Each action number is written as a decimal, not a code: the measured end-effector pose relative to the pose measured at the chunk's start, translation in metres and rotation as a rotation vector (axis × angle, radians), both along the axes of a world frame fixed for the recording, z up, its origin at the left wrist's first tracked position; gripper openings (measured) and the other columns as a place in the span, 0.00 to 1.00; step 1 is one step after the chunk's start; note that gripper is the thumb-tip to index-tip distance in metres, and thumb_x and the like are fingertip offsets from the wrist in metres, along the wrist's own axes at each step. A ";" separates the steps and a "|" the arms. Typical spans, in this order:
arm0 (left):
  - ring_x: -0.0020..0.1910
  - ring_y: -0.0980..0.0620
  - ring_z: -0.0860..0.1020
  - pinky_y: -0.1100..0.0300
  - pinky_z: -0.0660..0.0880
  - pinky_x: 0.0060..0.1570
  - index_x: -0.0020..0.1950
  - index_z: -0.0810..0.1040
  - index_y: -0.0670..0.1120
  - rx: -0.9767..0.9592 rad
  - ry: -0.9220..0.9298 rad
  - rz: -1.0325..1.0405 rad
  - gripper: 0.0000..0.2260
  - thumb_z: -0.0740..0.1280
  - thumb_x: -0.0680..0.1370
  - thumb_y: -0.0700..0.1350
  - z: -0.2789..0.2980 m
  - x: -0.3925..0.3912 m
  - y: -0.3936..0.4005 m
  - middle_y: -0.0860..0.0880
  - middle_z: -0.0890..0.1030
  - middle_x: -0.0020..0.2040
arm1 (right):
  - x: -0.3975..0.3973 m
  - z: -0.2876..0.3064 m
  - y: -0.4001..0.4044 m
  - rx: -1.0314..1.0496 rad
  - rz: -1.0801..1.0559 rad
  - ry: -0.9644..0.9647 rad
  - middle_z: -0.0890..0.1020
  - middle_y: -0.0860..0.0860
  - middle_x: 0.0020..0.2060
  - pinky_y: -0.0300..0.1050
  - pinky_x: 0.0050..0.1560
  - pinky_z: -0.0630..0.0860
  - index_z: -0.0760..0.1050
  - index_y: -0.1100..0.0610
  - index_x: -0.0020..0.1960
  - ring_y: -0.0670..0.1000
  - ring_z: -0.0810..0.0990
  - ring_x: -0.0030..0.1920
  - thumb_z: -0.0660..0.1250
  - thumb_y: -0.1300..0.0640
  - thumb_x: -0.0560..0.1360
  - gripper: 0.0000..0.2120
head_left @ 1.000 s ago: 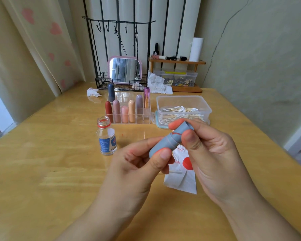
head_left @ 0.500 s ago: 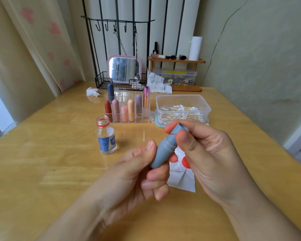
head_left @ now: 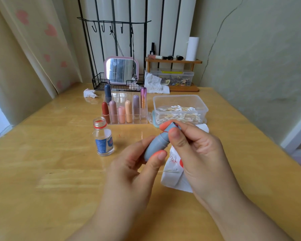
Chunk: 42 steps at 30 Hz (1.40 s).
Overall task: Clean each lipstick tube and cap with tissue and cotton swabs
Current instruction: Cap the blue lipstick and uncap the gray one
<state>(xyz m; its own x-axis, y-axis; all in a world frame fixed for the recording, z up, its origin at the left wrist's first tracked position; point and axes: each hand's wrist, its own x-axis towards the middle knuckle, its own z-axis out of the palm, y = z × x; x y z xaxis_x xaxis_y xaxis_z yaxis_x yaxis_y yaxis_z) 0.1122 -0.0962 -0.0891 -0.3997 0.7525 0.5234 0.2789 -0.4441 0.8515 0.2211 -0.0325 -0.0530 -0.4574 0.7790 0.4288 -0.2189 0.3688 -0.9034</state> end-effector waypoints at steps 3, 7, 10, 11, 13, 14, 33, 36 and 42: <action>0.35 0.60 0.78 0.69 0.74 0.39 0.52 0.82 0.50 -0.028 -0.058 -0.068 0.15 0.69 0.69 0.55 -0.002 -0.001 0.002 0.54 0.82 0.38 | 0.002 0.006 -0.001 -0.130 0.080 0.046 0.79 0.46 0.32 0.29 0.31 0.71 0.81 0.56 0.44 0.40 0.76 0.31 0.66 0.52 0.73 0.09; 0.28 0.50 0.75 0.58 0.76 0.35 0.50 0.81 0.39 -0.239 -0.568 -0.506 0.24 0.63 0.73 0.60 0.009 -0.009 0.003 0.42 0.79 0.33 | 0.006 0.012 -0.001 -0.235 0.213 0.051 0.76 0.47 0.24 0.30 0.24 0.68 0.75 0.63 0.47 0.46 0.73 0.21 0.62 0.55 0.74 0.11; 0.28 0.55 0.72 0.61 0.75 0.36 0.48 0.81 0.38 -0.187 -0.530 -0.574 0.19 0.69 0.73 0.55 0.009 -0.011 0.001 0.47 0.77 0.32 | 0.006 0.015 -0.005 -0.241 0.257 0.046 0.76 0.50 0.22 0.29 0.23 0.68 0.73 0.65 0.48 0.48 0.75 0.21 0.60 0.55 0.74 0.13; 0.29 0.55 0.72 0.62 0.75 0.37 0.47 0.82 0.39 -0.158 -0.499 -0.531 0.18 0.71 0.71 0.55 0.008 -0.011 0.002 0.48 0.77 0.32 | 0.006 0.016 -0.006 -0.227 0.249 0.054 0.76 0.49 0.22 0.28 0.23 0.68 0.74 0.65 0.47 0.47 0.75 0.21 0.60 0.56 0.72 0.12; 0.31 0.54 0.73 0.64 0.74 0.38 0.47 0.84 0.42 -0.115 -0.420 -0.405 0.14 0.72 0.69 0.52 0.007 -0.011 0.001 0.48 0.78 0.32 | 0.006 0.019 -0.008 -0.178 0.204 0.069 0.76 0.46 0.22 0.28 0.23 0.67 0.75 0.63 0.44 0.42 0.73 0.21 0.60 0.56 0.70 0.11; 0.31 0.54 0.74 0.65 0.73 0.38 0.47 0.84 0.43 -0.097 -0.379 -0.345 0.13 0.71 0.69 0.50 0.007 -0.010 0.001 0.48 0.79 0.32 | 0.005 0.019 -0.008 -0.162 0.180 0.074 0.76 0.45 0.23 0.28 0.23 0.67 0.76 0.62 0.43 0.41 0.73 0.21 0.60 0.57 0.70 0.10; 0.30 0.56 0.73 0.65 0.74 0.38 0.46 0.84 0.44 -0.109 -0.409 -0.499 0.17 0.73 0.68 0.57 0.008 -0.010 0.000 0.50 0.78 0.32 | 0.007 0.014 -0.003 -0.201 0.255 0.094 0.76 0.57 0.27 0.35 0.26 0.71 0.76 0.62 0.46 0.53 0.76 0.23 0.64 0.53 0.71 0.12; 0.38 0.58 0.80 0.69 0.74 0.40 0.49 0.84 0.49 -0.039 -0.200 -0.253 0.09 0.74 0.69 0.46 0.010 -0.009 -0.001 0.53 0.83 0.38 | 0.006 0.013 -0.003 -0.140 0.133 0.068 0.81 0.46 0.31 0.27 0.30 0.70 0.80 0.57 0.42 0.43 0.79 0.31 0.68 0.53 0.72 0.07; 0.43 0.52 0.82 0.62 0.76 0.46 0.52 0.78 0.54 -0.079 -0.068 -0.080 0.15 0.69 0.68 0.56 0.001 -0.009 0.000 0.49 0.83 0.44 | 0.004 0.014 -0.006 -0.194 0.098 0.032 0.75 0.42 0.22 0.25 0.26 0.67 0.78 0.60 0.43 0.39 0.74 0.26 0.62 0.54 0.68 0.11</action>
